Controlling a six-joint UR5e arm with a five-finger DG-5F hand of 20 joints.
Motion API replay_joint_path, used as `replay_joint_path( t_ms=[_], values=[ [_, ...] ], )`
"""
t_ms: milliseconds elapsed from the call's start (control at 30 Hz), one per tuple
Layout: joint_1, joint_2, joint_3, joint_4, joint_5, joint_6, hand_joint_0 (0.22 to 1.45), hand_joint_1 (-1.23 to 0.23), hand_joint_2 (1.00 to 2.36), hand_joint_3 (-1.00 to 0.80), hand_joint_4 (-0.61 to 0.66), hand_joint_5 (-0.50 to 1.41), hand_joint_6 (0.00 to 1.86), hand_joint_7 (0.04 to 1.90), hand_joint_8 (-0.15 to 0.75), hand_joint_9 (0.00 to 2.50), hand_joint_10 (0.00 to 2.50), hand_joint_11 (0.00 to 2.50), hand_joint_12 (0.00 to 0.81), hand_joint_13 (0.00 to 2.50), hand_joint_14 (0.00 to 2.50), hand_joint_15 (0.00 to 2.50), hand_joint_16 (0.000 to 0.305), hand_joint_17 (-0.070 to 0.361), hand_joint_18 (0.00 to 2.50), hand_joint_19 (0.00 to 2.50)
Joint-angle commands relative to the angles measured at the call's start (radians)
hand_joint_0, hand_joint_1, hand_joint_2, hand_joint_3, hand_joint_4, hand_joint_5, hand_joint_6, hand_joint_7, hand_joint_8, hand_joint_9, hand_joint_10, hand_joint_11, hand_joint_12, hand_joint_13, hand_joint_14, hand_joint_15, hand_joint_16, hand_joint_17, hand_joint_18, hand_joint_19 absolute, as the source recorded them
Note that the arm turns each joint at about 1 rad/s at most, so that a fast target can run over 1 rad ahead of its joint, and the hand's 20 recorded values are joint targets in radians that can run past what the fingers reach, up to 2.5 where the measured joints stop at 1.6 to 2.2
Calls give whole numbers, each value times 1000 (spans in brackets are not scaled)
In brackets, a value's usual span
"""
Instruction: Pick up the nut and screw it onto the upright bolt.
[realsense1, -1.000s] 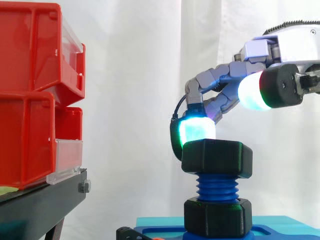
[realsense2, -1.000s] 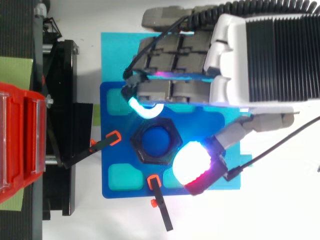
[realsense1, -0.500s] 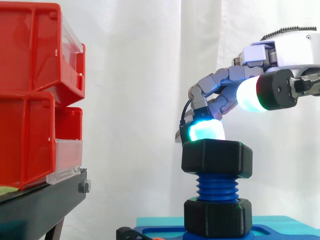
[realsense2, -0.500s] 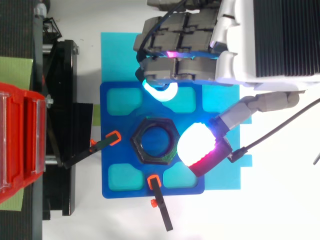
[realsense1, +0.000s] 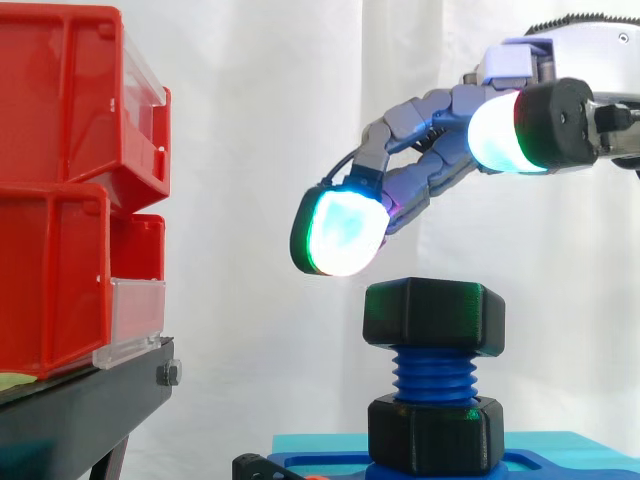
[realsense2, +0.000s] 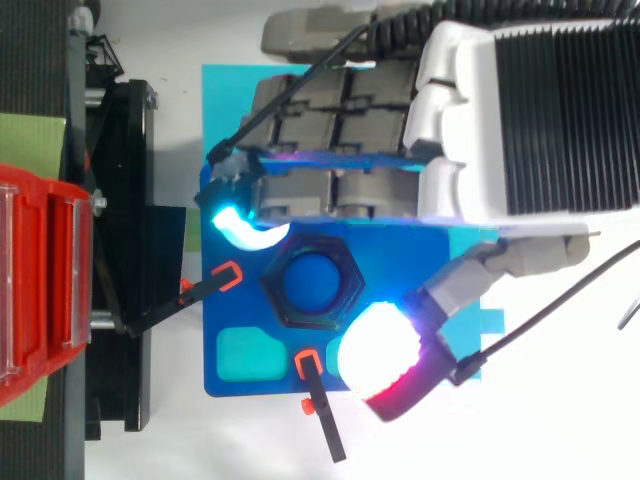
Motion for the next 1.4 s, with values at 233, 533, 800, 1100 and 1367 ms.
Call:
replay_joint_path(
  t_ms=[233, 533, 800, 1100, 1367],
  values=[
    [18, -21, 0, 9, 4, 33, 499, -178, 1000, -500, 160, -124, 501, 651, 209, 623, 0, 0, 257, 626, 0, 0, 32, 72, 339, 33],
    [17, -21, 0, -5, -1, 33, 499, -174, 1000, -500, 185, -113, 503, 826, 222, 616, 0, 0, 261, 623, 0, 0, 32, 71, 333, 31],
    [14, -22, 0, -17, -2, 31, 501, -184, 1000, -500, 212, -99, 503, 962, 228, 622, 0, 0, 261, 628, 0, 0, 31, 70, 338, 36],
    [2, -22, 0, -31, -16, 28, 507, -197, 1000, -500, 187, -77, 502, 1200, 234, 647, 0, 0, 252, 649, 0, 0, 30, 67, 362, 50],
    [-28, -21, 0, -37, -42, 5, 509, -208, 1000, -500, 164, -60, 516, 1344, 241, 681, 0, 0, 247, 677, 0, 0, 29, 65, 396, 53]
  ],
)
